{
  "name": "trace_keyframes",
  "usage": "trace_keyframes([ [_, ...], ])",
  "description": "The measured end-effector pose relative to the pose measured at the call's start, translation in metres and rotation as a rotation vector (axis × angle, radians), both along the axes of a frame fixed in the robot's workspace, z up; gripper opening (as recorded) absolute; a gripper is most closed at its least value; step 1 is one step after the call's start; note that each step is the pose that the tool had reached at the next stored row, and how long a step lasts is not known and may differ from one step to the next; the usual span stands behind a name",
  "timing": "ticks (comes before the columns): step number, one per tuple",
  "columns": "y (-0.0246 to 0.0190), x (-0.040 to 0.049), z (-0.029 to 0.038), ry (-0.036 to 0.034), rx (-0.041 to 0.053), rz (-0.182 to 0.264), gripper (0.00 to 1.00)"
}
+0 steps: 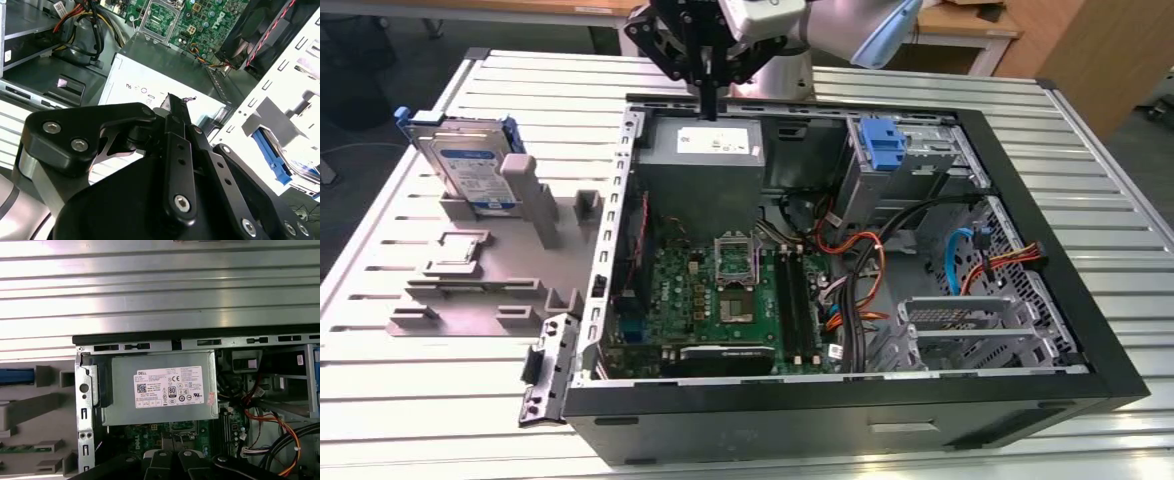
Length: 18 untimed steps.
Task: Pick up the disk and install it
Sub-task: 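Reach for the disk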
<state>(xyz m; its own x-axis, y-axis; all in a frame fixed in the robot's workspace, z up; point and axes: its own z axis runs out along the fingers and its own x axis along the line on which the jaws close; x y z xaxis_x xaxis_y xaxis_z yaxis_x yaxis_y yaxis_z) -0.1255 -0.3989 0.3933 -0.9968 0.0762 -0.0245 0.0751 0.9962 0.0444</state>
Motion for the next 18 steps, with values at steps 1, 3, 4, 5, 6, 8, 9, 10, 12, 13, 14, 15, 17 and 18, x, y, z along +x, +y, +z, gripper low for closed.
trace_keyframes([
  [1, 0.0, -0.0006, 0.0, 0.0001, -0.0001, 0.0, 0.1],
  [3, 0.0, -0.0015, 0.0, 0.0, 0.0, 0.0, 0.1],
  [4, 0.0, -0.002, 0.0, 0.0, 0.0, 0.0, 0.1],
  [5, 0.0, -0.0028, 0.0, 0.0, 0.0, 0.0, 0.1],
  [6, 0.0, -0.0037, 0.0, 0.0001, 0.0, 0.0, 0.1],
  [8, 0.0, -0.0053, 0.0, 0.0001, 0.0, 0.0, 0.1],
  [9, 0.0, -0.0058, -0.0001, 0.0, 0.0001, 0.0, 0.1],
  [10, 0.0, -0.0063, 0.0, 0.0, 0.0, 0.0, 0.1],
  [12, 0.0, -0.0074, 0.0, 0.0, 0.0, 0.0, 0.1],
  [13, 0.0, -0.008, -0.0001, 0.0, 0.0, 0.0, 0.1],
  [14, 0.0, -0.0087, 0.0, 0.0, 0.0, 0.0, 0.1],
  [15, 0.0, -0.0096, 0.0, 0.0, 0.0, 0.0, 0.1],
  [17, 0.0, -0.0122, 0.0, 0.0001, -0.0001, 0.0, 0.1],
  [18, 0.0, -0.0135, 0.0, 0.0, 0.0, 0.0, 0.1],
])
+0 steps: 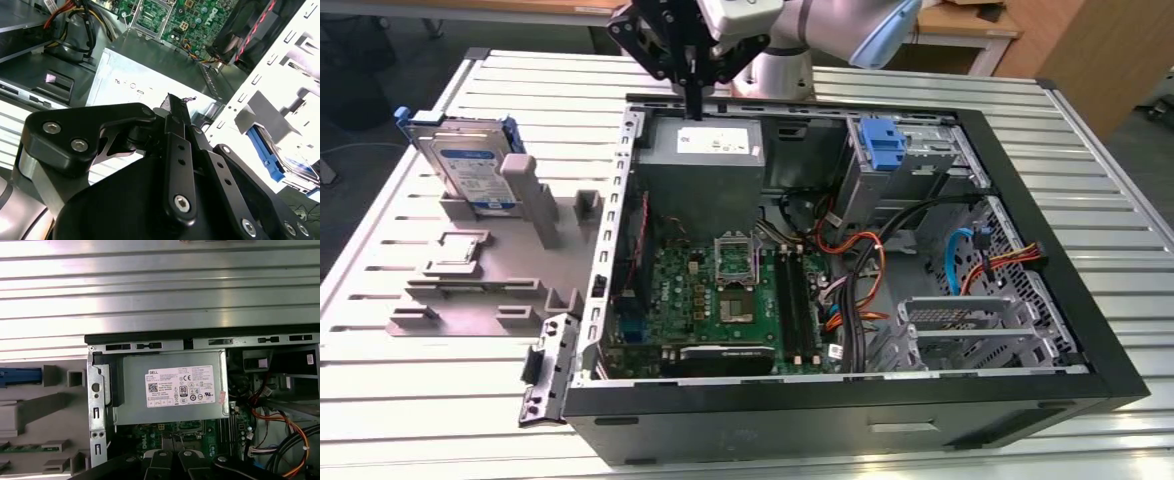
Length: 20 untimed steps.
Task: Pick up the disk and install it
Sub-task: 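Reach for the disk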
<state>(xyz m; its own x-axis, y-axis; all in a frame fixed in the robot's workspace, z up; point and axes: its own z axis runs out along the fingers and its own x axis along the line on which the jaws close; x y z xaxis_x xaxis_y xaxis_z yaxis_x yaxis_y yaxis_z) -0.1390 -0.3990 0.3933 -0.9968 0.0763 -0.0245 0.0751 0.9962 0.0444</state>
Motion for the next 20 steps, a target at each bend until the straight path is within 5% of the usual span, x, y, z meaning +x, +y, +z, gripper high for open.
trace_keyframes([
  [20, 0.0, -0.0209, -0.0001, -0.0001, 0.0001, 0.0, 0.1],
])
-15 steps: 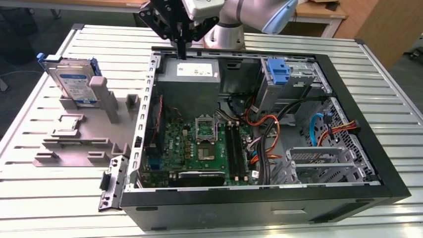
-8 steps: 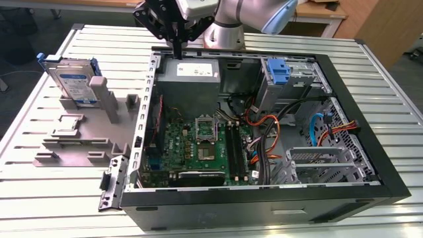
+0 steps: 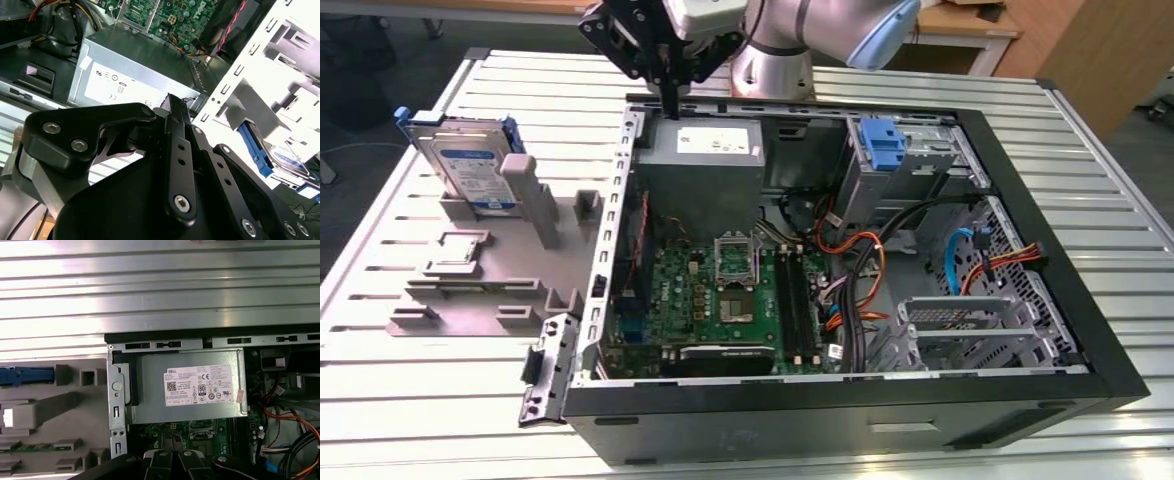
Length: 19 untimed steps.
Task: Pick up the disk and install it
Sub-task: 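Reach for the disk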
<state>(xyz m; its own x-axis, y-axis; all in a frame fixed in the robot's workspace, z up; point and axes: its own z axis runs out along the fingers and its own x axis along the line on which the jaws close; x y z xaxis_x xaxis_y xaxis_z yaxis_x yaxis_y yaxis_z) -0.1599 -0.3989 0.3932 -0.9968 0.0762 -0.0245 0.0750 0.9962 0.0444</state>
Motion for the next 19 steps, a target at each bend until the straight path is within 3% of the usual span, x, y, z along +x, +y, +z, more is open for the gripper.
trace_keyframes([
  [11, 0.0002, -0.0148, -0.0002, 0.0001, -0.0001, 0.0, 0.1],
  [19, 0.0014, -0.0208, -0.0005, 0.0001, 0.0, 0.0, 0.1],
])
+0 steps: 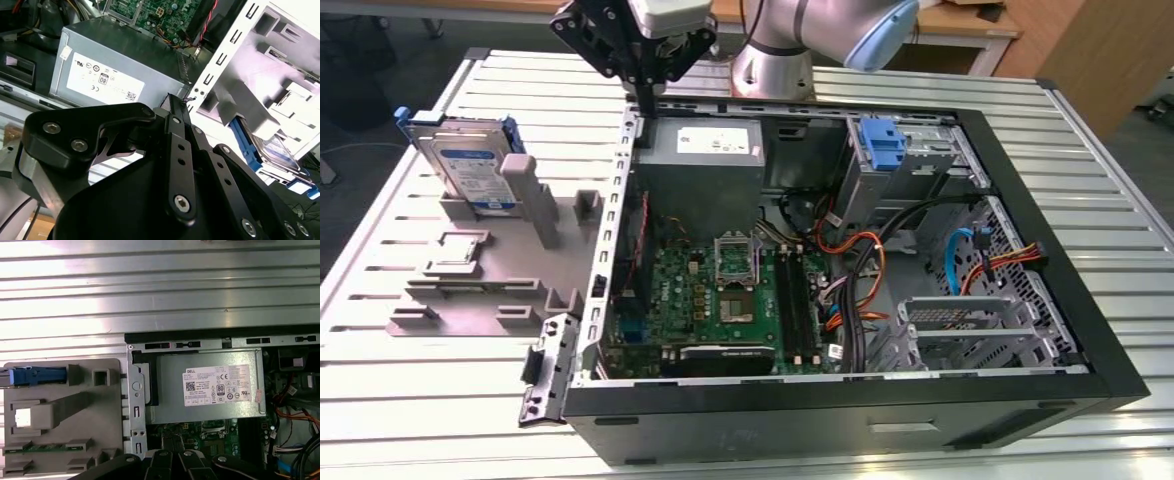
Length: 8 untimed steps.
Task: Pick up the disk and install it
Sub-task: 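Reach for the disk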
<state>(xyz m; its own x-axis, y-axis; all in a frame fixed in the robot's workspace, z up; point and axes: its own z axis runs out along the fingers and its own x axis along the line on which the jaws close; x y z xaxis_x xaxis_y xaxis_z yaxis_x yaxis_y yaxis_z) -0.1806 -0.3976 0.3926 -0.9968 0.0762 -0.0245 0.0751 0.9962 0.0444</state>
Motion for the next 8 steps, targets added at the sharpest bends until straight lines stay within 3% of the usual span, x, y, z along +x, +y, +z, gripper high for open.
trace_keyframes([
  [8, 0.0004, -0.0066, -0.0002, 0.0001, -0.0001, 0.0, 0.1],
])
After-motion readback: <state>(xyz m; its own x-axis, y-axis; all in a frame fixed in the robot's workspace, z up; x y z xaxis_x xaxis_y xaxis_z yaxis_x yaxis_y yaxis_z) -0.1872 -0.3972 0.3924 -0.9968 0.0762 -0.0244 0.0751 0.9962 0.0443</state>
